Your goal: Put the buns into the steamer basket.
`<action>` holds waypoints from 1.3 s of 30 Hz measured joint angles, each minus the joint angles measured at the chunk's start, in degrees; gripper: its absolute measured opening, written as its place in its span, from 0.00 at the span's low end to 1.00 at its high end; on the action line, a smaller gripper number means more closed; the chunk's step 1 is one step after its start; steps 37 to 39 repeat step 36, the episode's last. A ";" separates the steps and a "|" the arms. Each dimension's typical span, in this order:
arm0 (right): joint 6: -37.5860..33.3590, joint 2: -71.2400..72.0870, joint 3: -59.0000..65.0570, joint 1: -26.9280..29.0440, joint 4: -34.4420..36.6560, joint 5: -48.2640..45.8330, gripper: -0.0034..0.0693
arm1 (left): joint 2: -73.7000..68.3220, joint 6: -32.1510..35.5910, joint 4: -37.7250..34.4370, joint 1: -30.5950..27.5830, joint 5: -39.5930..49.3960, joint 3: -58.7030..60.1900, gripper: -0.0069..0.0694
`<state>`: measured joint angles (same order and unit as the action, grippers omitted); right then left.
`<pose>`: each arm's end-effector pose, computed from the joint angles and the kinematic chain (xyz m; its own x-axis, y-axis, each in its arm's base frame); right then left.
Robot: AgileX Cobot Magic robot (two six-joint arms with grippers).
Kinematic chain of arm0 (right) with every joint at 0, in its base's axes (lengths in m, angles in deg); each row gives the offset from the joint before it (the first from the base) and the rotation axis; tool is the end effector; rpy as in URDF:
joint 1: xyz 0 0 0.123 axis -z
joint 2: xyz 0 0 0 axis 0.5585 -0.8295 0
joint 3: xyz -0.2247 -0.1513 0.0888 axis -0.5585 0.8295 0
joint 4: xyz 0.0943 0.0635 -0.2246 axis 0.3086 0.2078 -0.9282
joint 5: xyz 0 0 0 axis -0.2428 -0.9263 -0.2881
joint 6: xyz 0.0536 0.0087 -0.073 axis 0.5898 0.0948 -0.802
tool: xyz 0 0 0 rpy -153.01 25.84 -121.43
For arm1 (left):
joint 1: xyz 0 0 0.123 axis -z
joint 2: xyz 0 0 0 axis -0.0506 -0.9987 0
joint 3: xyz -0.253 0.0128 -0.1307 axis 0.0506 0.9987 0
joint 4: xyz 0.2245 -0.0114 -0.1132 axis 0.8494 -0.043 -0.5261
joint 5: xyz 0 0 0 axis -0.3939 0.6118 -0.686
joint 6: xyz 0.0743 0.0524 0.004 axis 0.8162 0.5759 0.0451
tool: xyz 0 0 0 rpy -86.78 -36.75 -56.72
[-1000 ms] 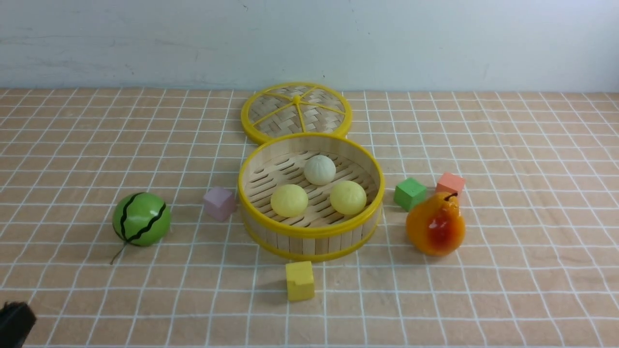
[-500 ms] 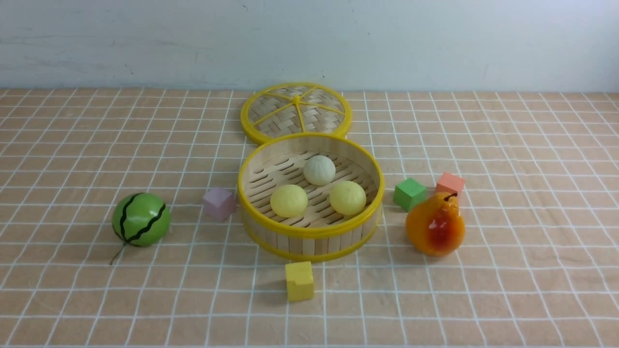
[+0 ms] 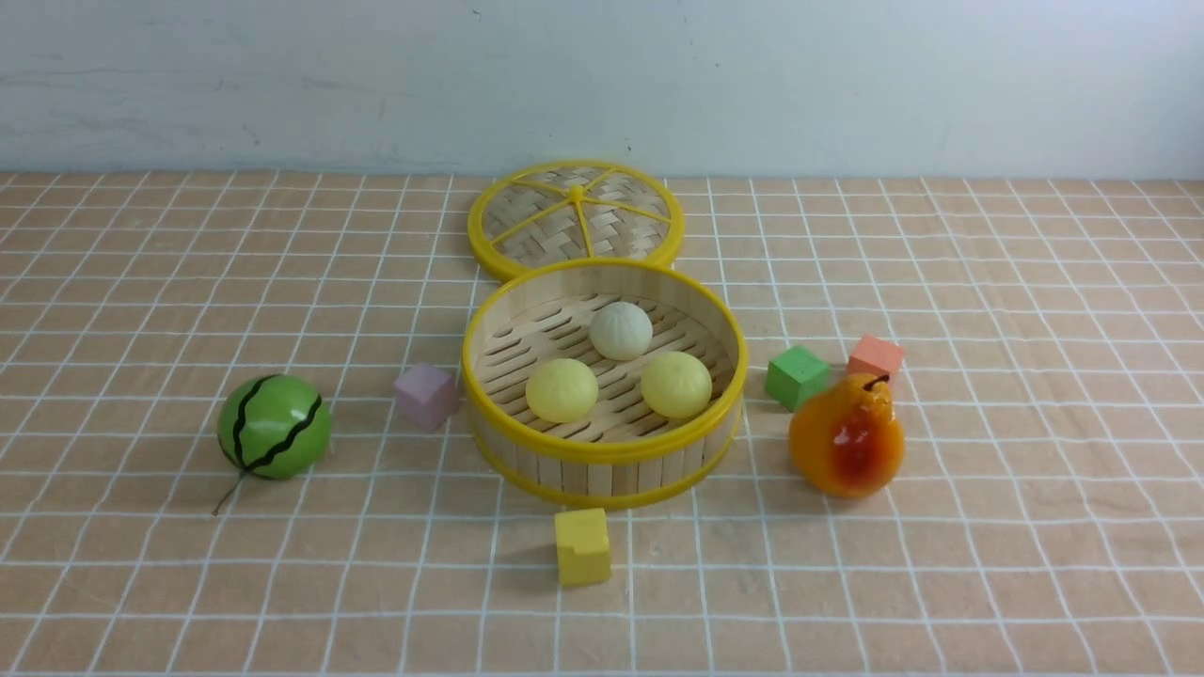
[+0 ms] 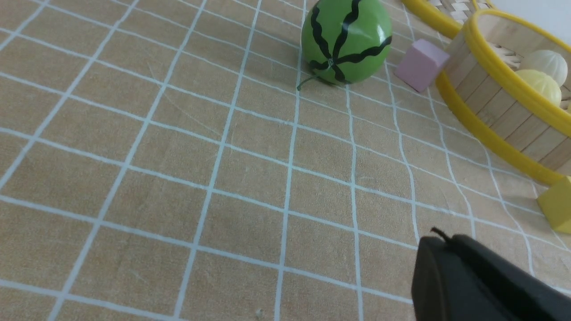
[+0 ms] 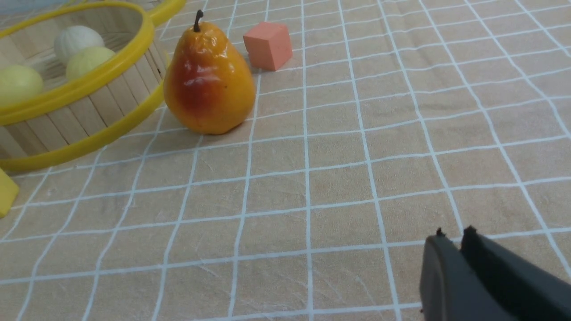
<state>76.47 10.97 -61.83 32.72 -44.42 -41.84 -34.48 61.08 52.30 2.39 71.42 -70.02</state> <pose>0.0516 0.0051 0.1724 -0.3181 0.1723 -0.9323 -0.0053 0.9830 0.1835 0.0522 -0.0057 0.1694 -0.3188 -0.3743 -0.8708 -0.0296 0.9222 -0.3856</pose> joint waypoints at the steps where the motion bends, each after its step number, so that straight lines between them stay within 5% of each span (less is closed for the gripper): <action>1: 0.00 0.00 0.00 0.00 0.00 0.00 0.13 | 0.00 0.00 0.00 0.00 0.00 0.00 0.07; 39: 0.00 0.00 0.00 0.00 0.00 0.00 0.18 | 0.00 0.00 0.00 0.00 0.00 0.00 0.09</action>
